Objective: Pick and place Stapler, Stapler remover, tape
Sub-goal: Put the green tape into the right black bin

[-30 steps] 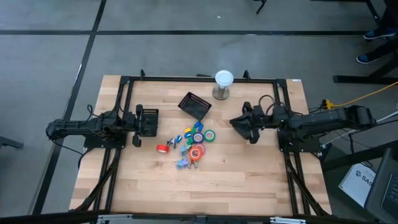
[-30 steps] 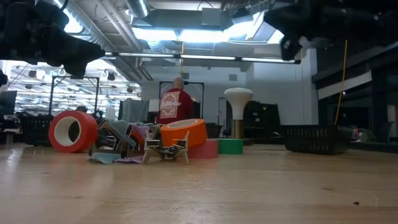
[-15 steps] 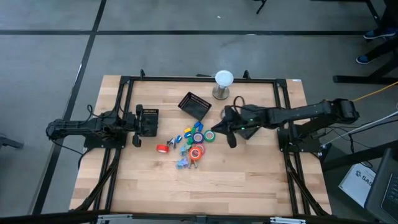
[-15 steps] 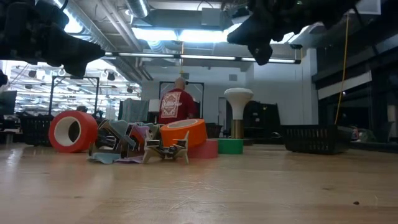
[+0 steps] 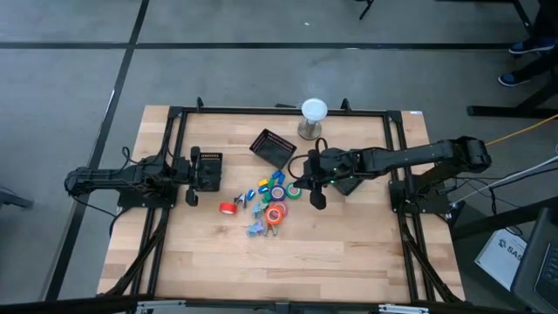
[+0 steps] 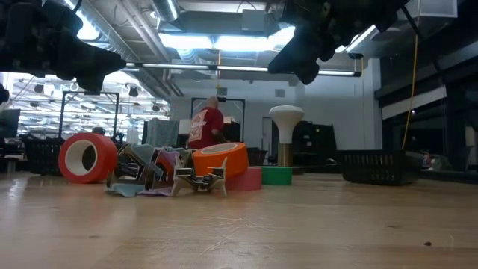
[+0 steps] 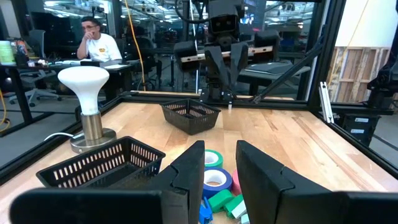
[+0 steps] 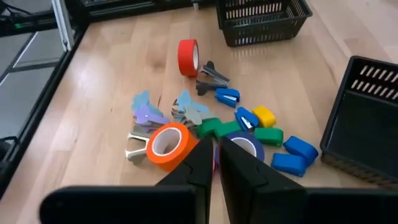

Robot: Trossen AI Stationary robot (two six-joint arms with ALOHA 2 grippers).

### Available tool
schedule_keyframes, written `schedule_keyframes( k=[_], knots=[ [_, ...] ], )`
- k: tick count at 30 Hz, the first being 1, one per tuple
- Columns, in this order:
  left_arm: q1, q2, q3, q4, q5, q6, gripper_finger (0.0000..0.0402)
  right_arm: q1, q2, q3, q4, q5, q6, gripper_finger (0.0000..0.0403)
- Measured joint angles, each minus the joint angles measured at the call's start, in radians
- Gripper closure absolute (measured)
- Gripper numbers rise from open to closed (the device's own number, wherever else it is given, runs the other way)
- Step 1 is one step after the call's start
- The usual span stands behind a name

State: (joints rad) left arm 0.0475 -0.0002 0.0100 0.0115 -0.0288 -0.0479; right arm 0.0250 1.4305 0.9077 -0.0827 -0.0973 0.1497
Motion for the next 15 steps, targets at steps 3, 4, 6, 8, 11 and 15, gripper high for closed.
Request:
schedule_keyframes(
  k=[3, 4, 6, 8, 11, 15],
  knots=[
    [0.000, 0.000, 0.000, 0.000, 0.000, 0.000, 0.0313, 0.000, 0.001, 0.000, -0.009, 0.000, 0.000, 0.0371],
    [0.000, 0.000, 0.000, 0.000, 0.000, 0.000, 0.0313, 0.000, 0.002, 0.000, -0.020, 0.000, 0.002, 0.0371],
    [0.000, 0.000, 0.000, 0.000, 0.000, 0.000, 0.0313, 0.000, 0.002, 0.000, -0.048, 0.000, 0.003, 0.0371],
    [0.000, 0.000, 0.000, 0.000, 0.000, 0.000, 0.0313, 0.000, 0.002, 0.000, -0.082, 0.000, 0.002, 0.0371],
    [0.000, 0.000, 0.000, 0.000, 0.000, 0.000, 0.0313, 0.000, 0.008, 0.000, -0.134, 0.000, 0.002, 0.0371],
    [0.000, 0.000, 0.000, 0.000, 0.000, 0.000, 0.0313, 0.000, 0.031, 0.000, -0.158, -0.005, 0.002, 0.0369]
  ],
)
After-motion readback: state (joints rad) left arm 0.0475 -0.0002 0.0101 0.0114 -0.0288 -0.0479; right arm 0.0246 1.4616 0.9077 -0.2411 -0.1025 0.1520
